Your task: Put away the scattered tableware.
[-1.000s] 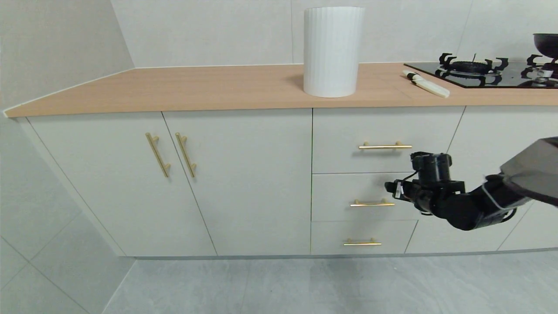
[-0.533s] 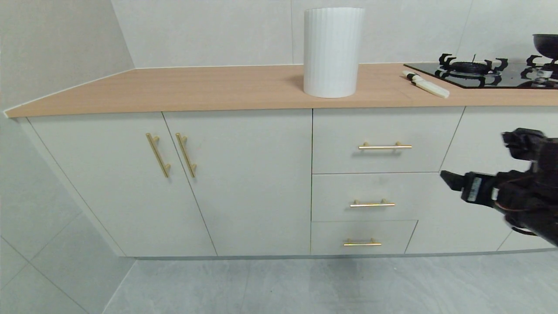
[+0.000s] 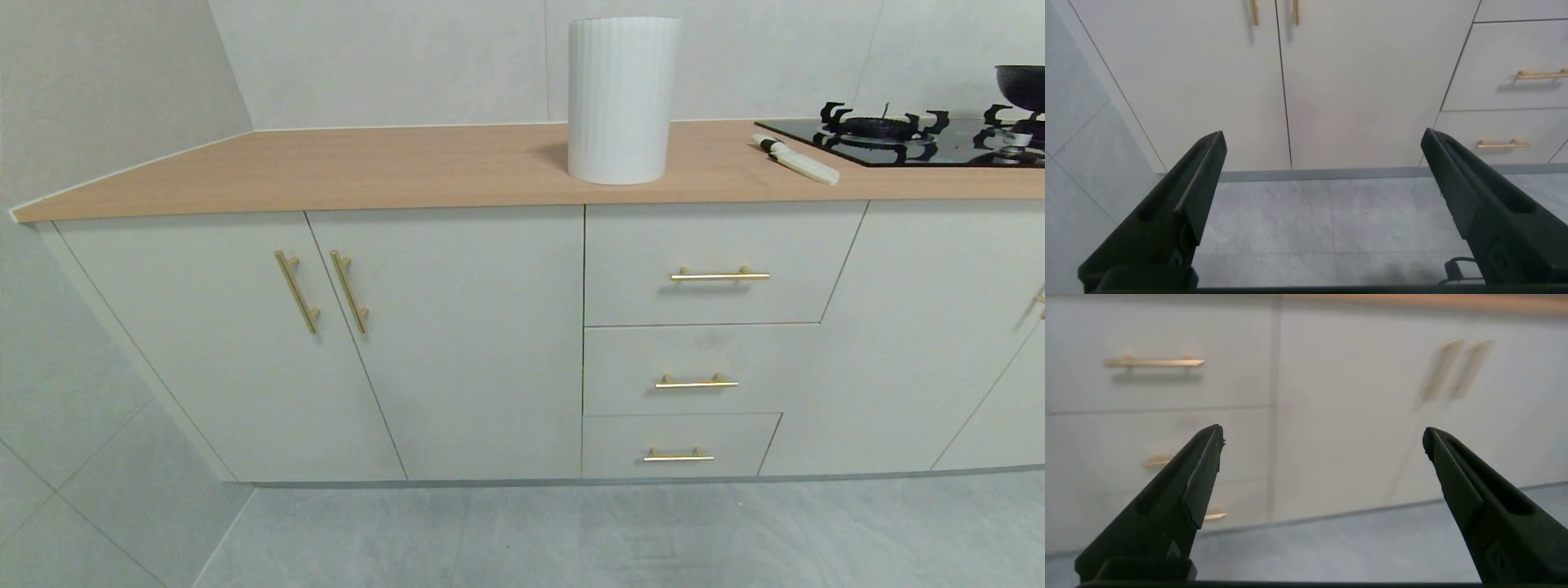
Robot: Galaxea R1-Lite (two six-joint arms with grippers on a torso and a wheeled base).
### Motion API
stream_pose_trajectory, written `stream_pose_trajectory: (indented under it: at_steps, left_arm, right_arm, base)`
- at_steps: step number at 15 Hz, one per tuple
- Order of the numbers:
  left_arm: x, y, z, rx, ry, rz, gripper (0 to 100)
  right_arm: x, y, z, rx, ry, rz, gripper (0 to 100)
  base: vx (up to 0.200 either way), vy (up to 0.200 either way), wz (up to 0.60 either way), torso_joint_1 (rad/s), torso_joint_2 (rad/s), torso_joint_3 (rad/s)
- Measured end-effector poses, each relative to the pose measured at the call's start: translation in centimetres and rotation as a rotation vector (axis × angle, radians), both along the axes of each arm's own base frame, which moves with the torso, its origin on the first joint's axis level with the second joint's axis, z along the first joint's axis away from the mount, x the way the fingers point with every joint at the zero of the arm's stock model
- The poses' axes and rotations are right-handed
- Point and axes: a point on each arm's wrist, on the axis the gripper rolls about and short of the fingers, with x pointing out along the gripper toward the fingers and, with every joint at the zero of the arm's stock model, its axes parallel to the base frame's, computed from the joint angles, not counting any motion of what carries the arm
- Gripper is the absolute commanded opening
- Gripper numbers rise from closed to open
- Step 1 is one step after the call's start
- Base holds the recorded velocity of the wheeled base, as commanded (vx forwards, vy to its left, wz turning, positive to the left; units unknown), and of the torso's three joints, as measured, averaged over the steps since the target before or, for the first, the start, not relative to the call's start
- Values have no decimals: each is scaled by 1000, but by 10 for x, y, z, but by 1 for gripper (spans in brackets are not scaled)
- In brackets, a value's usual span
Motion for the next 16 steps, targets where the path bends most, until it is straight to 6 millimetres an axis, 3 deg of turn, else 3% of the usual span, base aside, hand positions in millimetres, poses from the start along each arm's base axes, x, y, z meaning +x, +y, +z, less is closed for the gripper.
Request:
stream_pose_trajectory:
  at_steps: [4,7,11,16]
  left_arm:
    - [0,0,0,0,0,0,100]
    - [0,0,0,0,0,0,100]
    - [0,0,0,0,0,-1,100]
    - [0,0,0,0,0,-1,100]
  right_arm:
    - [-58,-5,-34,-41,-16,-77,100]
    - [-77,-4,-46,-31,-85,-98,100]
    - [-69,2,-74,83,-67,178,100]
    - [-53,5,-114,117,44,278,100]
  base:
    - [0,0,0,0,0,0]
    - [0,0,0,0,0,0]
    - [0,0,0,0,0,0]
    - [0,0,0,0,0,0]
